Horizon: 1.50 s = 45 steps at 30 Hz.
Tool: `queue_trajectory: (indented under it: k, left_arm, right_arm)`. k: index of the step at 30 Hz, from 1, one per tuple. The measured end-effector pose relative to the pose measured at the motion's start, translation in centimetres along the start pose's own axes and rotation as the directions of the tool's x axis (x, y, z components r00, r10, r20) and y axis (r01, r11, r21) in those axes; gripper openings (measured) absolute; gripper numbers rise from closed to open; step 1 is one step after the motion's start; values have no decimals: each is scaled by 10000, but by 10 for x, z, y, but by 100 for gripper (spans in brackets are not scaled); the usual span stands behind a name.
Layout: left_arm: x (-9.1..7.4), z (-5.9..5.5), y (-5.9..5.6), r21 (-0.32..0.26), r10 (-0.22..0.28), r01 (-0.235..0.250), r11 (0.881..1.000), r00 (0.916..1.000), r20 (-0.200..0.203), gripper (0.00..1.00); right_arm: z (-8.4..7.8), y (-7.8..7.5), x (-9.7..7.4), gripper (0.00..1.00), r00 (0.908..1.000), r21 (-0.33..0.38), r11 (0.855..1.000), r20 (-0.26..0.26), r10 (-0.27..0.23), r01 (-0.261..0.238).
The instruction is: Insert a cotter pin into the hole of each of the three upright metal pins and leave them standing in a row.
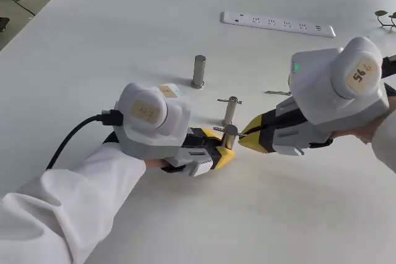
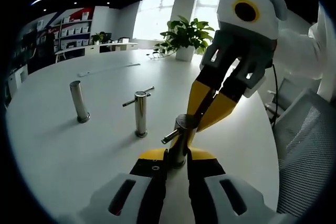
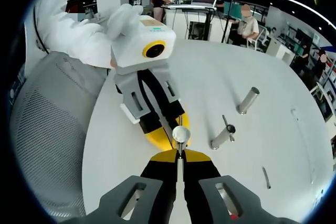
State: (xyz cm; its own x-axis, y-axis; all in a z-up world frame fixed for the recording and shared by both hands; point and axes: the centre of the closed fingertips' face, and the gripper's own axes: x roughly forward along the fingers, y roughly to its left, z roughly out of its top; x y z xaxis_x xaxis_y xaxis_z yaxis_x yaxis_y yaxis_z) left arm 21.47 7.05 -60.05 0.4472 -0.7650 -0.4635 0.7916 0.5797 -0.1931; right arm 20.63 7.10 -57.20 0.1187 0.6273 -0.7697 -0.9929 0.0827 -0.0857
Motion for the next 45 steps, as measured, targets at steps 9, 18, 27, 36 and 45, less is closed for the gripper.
queue_trajectory:
  k: [9,18,27,36,45]
  left_arm:
    - [0,-2,1,-73,15,-15,10000,10000,-56,13]
    - [0,-3,-1,-26,24,-24,10000,10000,-95,13]
    - [0,-3,-1,-67,43,-44,10000,9999,-97,13]
    - [0,-3,-1,-18,38,-38,10000,10000,-85,13]
    - [-3,-1,-1,450,-22,22,9990,10000,-4,14]
  right_arm:
    - [-2,0,-4,5,9998,-171,9997,-106,-167,165]
    - [-7,-2,-16,0,9998,469,9988,143,-132,125]
    - [-3,0,-10,0,9998,218,9997,111,-146,143]
    - [-2,2,-11,0,9996,338,9992,195,-197,190]
    - [7,0,-15,6,9976,490,9985,642,-272,241]
